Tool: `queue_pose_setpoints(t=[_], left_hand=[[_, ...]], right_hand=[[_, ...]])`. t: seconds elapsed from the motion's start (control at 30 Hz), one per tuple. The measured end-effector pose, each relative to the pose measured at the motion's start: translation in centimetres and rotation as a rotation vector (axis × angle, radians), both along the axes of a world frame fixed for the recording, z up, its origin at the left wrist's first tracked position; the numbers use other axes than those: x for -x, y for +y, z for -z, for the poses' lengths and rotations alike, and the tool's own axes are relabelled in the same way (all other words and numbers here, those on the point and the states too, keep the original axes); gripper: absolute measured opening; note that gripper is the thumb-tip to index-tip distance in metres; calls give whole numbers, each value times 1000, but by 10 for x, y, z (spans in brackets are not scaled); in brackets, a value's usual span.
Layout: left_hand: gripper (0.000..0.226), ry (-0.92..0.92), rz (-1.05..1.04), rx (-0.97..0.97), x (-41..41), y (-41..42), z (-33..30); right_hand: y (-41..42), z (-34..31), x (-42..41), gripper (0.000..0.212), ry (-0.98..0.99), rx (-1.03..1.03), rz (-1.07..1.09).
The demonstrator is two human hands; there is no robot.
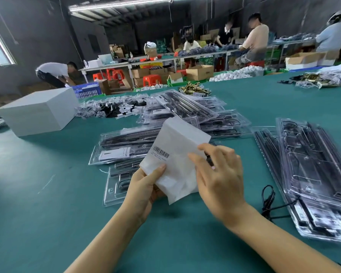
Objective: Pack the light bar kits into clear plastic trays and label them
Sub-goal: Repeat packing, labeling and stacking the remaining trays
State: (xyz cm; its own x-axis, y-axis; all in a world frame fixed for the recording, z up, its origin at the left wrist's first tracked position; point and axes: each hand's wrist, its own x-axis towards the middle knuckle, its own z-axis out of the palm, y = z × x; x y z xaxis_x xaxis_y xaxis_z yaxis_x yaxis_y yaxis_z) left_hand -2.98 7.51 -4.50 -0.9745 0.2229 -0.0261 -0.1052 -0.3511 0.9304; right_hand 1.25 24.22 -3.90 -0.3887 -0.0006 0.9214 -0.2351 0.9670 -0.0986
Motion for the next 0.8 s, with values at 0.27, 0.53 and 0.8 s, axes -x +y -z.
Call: queue_pose_setpoints(t=[0.27,0.53,0.8], left_hand=[[26,26,56,38,-7,6,-2],[33,82,174,88,-13,11,0],[31,55,205,80,-13,14,6]], right_hand=[[-1,-12,-8,14,-106,-232,89],[-2,-8,-7,8,-226,-226,9],[3,-9,0,7,-492,212,-257]])
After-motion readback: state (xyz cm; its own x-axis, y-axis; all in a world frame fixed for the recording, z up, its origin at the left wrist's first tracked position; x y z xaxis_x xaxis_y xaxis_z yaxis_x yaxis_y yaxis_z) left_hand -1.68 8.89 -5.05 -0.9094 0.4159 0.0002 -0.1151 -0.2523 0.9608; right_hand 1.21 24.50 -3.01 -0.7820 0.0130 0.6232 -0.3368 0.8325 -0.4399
